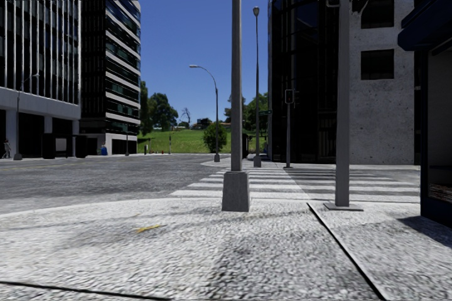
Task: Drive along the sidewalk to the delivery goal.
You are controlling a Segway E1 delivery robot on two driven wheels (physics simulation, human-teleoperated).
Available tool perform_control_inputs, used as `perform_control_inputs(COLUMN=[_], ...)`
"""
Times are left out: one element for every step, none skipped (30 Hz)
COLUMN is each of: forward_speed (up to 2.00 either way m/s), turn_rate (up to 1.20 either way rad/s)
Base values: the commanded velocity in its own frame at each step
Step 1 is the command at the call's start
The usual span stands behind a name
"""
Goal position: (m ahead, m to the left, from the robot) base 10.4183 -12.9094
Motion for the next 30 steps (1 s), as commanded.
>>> perform_control_inputs(forward_speed=[1.29,1.29,1.29,1.29,1.29,1.29,1.29,1.29,1.29,1.29,1.29,1.29,1.29,1.29,1.29,1.29,1.29,1.29,1.29,1.29,1.29,1.28,1.28,1.28,1.28,1.28,1.28,1.28,1.28,1.28], turn_rate=[-0.58,-0.58,-0.58,-0.58,-0.58,-0.58,-0.58,-0.58,-0.53,-0.13,-0.13,-0.04,0.00,0.00,0.00,0.00,0.00,0.00,0.00,0.00,0.00,-0.02,-0.15,-0.21,-0.21,-0.23,-0.23,-0.23,-0.23,-0.23])
